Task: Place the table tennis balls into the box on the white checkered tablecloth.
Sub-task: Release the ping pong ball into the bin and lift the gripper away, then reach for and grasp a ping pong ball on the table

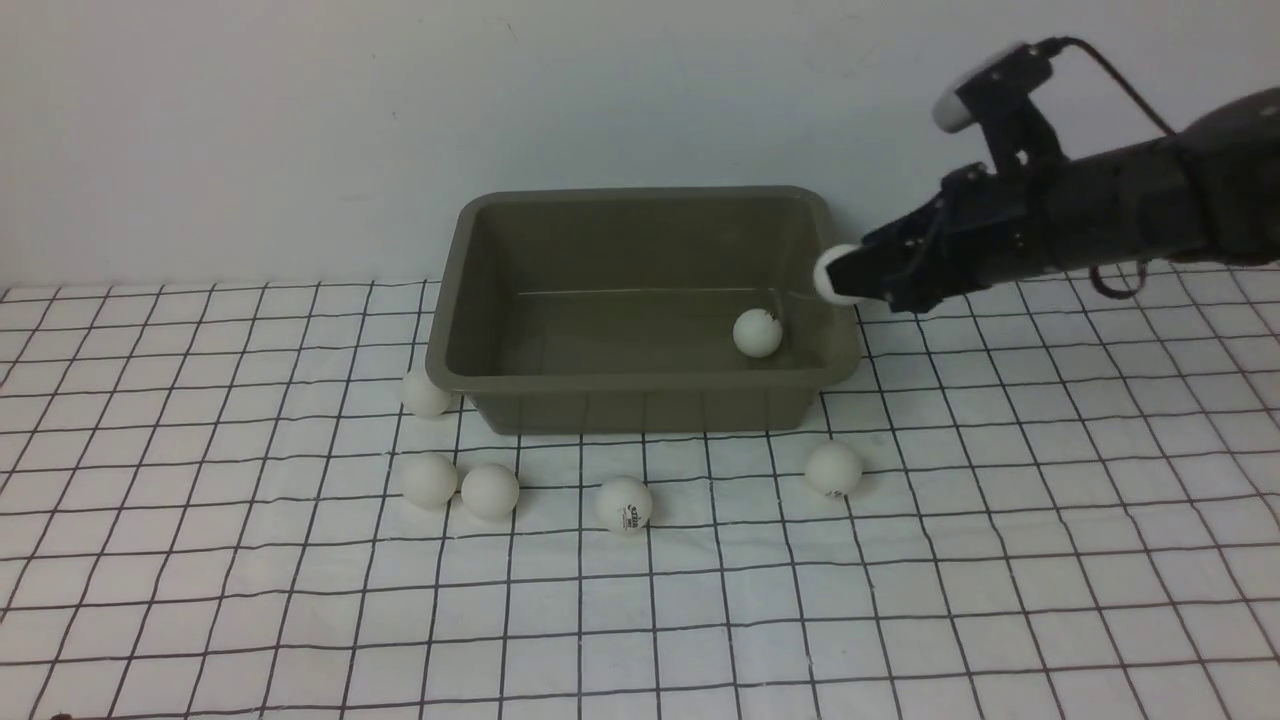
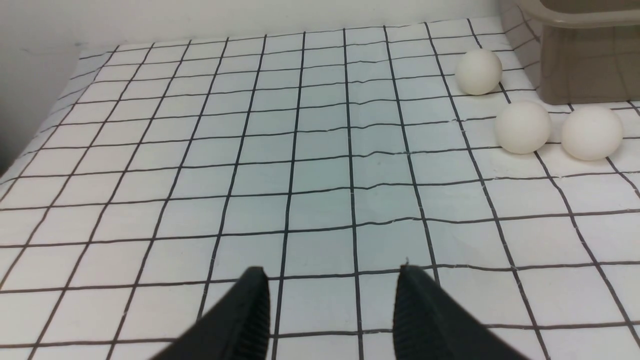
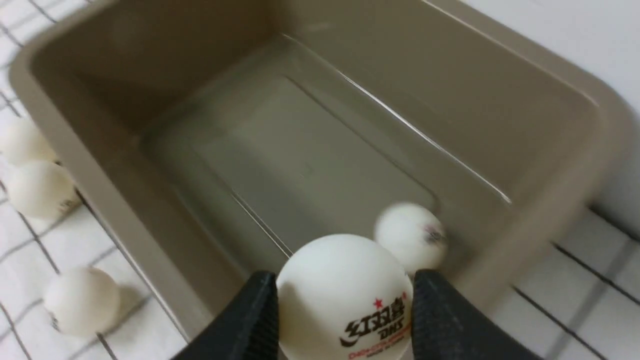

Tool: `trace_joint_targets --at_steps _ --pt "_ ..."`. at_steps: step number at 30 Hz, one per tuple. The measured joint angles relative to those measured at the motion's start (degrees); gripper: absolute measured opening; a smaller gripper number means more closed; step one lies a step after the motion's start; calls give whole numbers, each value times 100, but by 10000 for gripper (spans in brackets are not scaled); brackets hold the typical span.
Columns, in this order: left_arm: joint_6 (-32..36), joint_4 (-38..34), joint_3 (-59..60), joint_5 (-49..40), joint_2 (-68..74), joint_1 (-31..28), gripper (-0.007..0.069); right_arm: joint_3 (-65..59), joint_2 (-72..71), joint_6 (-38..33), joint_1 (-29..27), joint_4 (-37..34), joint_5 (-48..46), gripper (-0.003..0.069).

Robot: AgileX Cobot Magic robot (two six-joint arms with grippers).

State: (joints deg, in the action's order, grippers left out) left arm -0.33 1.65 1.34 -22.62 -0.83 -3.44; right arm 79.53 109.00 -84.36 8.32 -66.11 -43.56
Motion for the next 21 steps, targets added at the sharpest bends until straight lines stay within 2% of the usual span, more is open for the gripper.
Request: trace_joint_targets --at_steps 4,11,17,19,21 --pt "0 0 0 0 0 0 310 244 244 47 263 -12 189 311" --pt "0 0 0 0 0 0 310 346 654 58 327 -72 338 311" --pt "0 0 0 0 0 0 310 346 712 58 334 -184 488 414" --pt "0 0 0 0 0 0 310 346 578 71 295 1 486 448" --pt "0 0 0 0 0 0 310 346 444 123 239 177 474 453"
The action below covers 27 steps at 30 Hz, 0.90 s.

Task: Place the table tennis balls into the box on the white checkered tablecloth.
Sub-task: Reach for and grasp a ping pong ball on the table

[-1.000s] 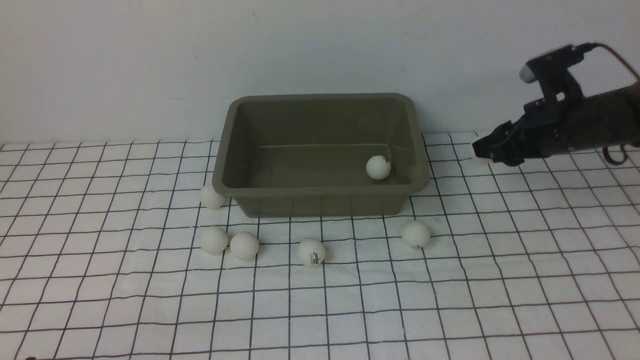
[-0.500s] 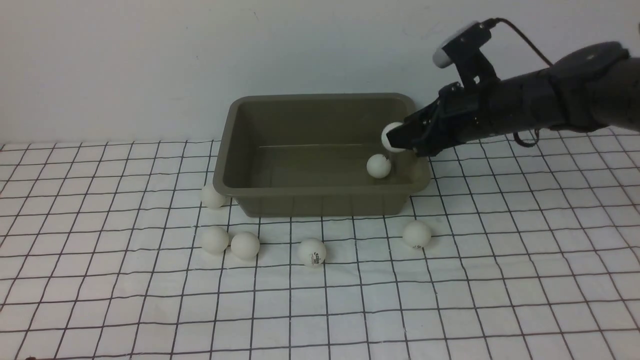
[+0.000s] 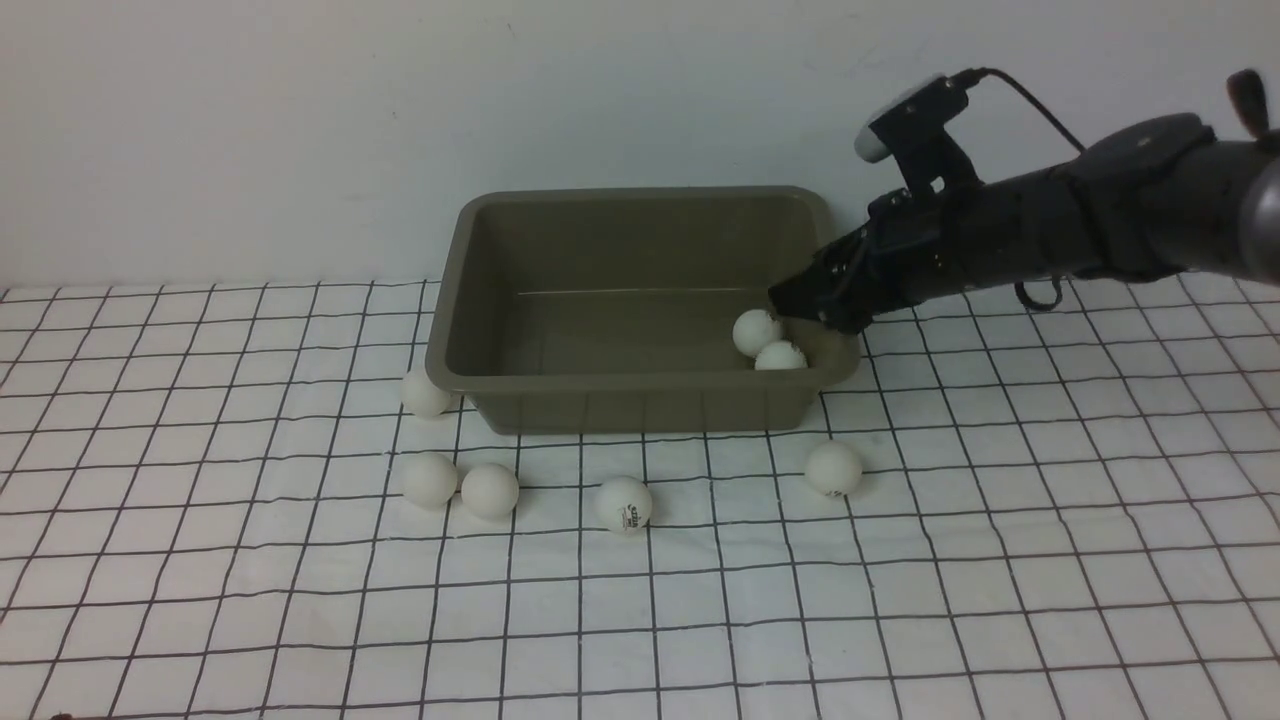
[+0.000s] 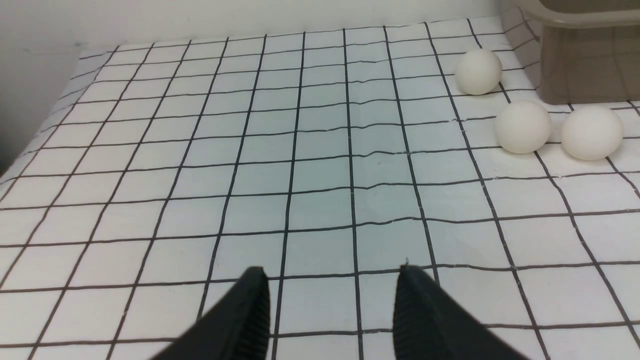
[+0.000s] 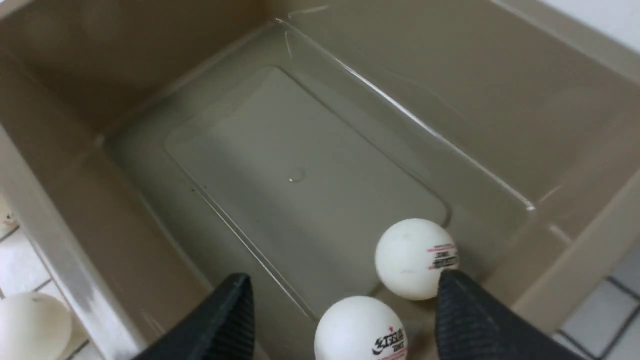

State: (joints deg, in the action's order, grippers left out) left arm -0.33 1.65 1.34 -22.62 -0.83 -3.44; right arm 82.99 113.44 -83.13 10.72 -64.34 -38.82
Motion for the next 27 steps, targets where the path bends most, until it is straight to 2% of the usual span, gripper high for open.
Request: trace_joint_targets --at_steps 7,16,23,27 --pt "0 0 0 0 0 0 310 0 -1003 547 -686 1215 -517 456" --pt "0 0 0 0 0 0 310 0 -2280 1614 -986 2548 -1784 456" --pt "0 0 0 0 0 0 310 -525 -2890 2349 -992 3036 -2229 456" --pt "0 0 0 0 0 0 310 -1245 -3133 2384 -957 2993 -2048 456"
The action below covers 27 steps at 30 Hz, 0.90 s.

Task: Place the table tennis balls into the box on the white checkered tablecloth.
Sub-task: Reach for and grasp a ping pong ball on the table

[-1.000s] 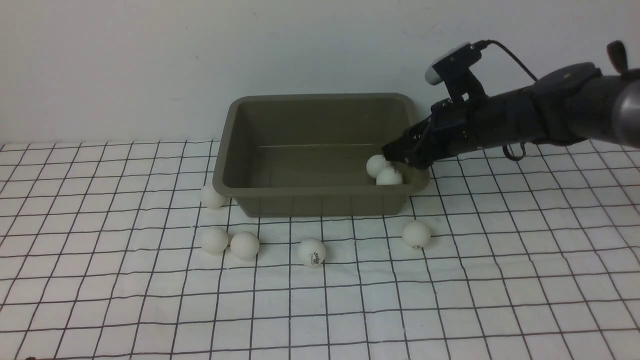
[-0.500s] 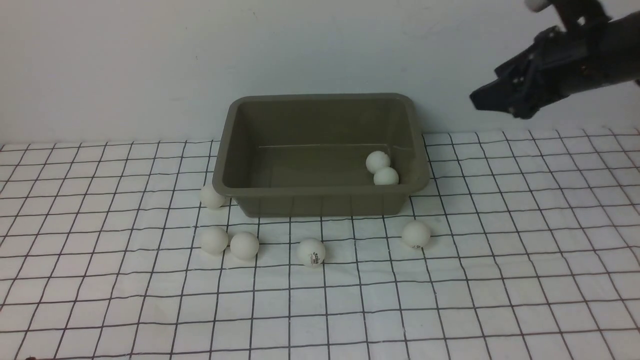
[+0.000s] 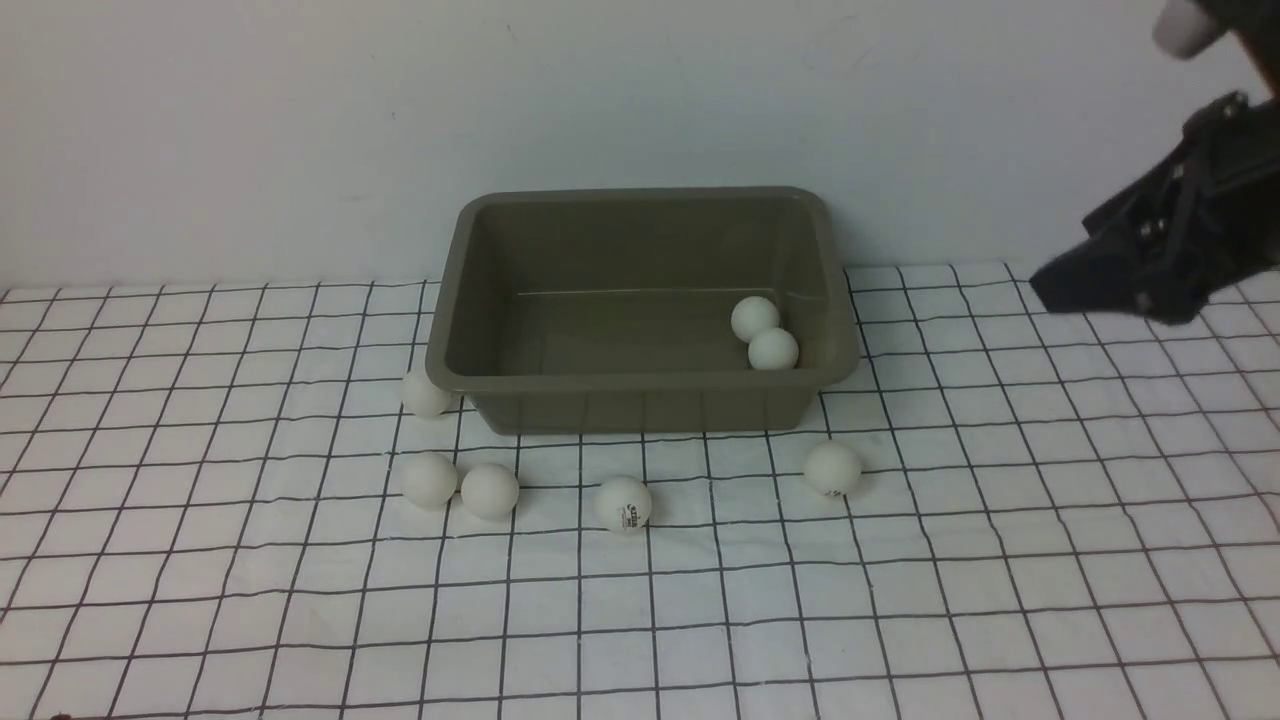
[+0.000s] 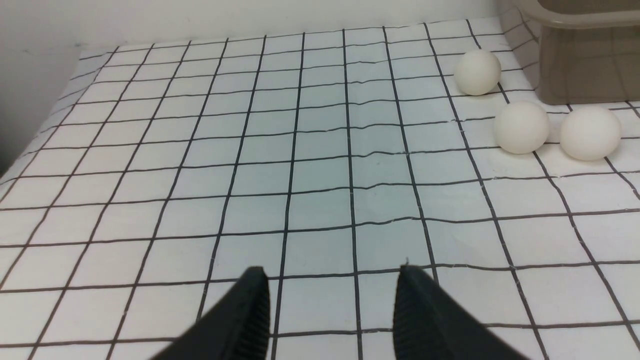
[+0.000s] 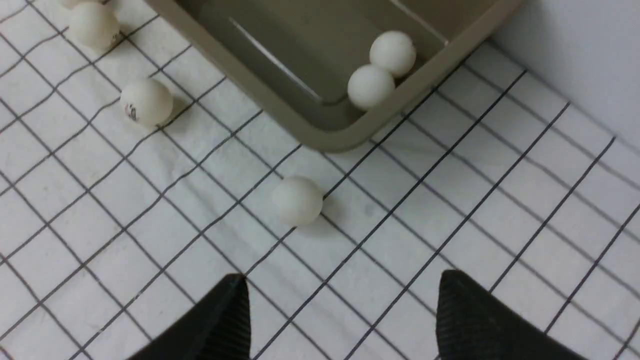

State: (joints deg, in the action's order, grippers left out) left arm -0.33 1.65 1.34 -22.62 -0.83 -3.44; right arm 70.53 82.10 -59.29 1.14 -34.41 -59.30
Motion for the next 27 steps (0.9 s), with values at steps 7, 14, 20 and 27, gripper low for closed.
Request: trace_joint_targets --at_steps 7,14,20,27 --pt "0 0 0 0 0 0 310 -1217 123 -626 442 -1043 1299 456" --pt "0 0 0 0 0 0 310 -1353 677 -741 818 -1489 2114 456" --pt "0 0 0 0 0 0 310 -1353 1394 -759 1168 -1861 2943 456" --pt "0 0 0 0 0 0 310 -1353 1914 -779 1335 -2269 3453 456"
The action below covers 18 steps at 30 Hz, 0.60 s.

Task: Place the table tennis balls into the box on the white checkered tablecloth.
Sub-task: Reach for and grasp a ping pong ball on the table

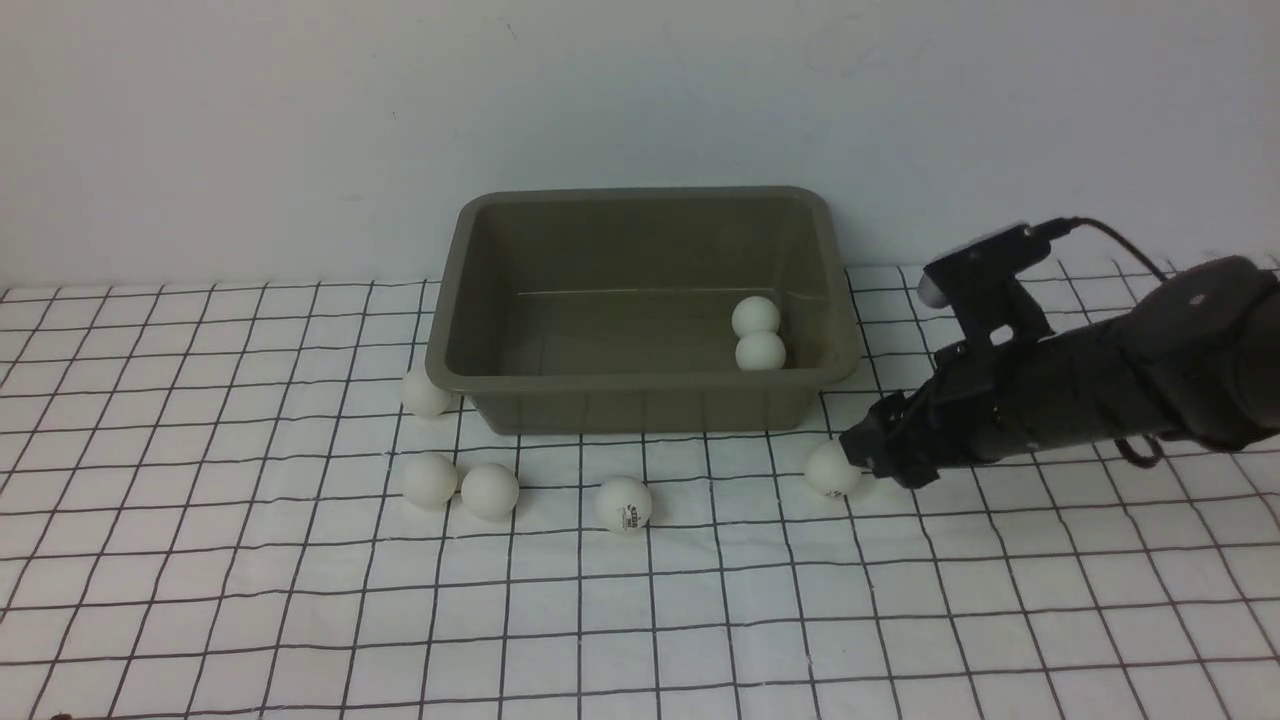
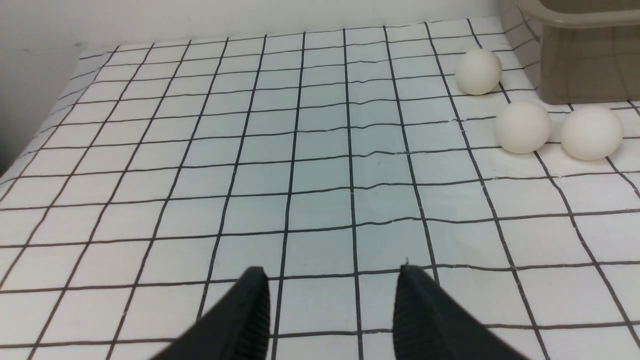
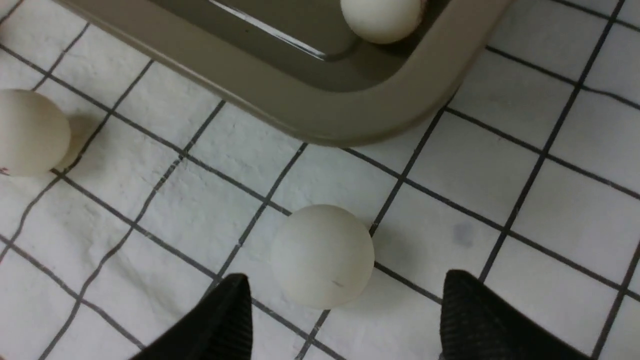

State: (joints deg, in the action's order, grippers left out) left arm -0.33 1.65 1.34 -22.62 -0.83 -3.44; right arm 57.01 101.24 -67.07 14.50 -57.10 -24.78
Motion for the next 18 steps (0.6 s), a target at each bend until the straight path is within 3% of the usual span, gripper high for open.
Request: trace_joint_targets --at_steps 18 --pt "0 0 0 0 0 0 310 16 664 -1138 65 -1572 42 457"
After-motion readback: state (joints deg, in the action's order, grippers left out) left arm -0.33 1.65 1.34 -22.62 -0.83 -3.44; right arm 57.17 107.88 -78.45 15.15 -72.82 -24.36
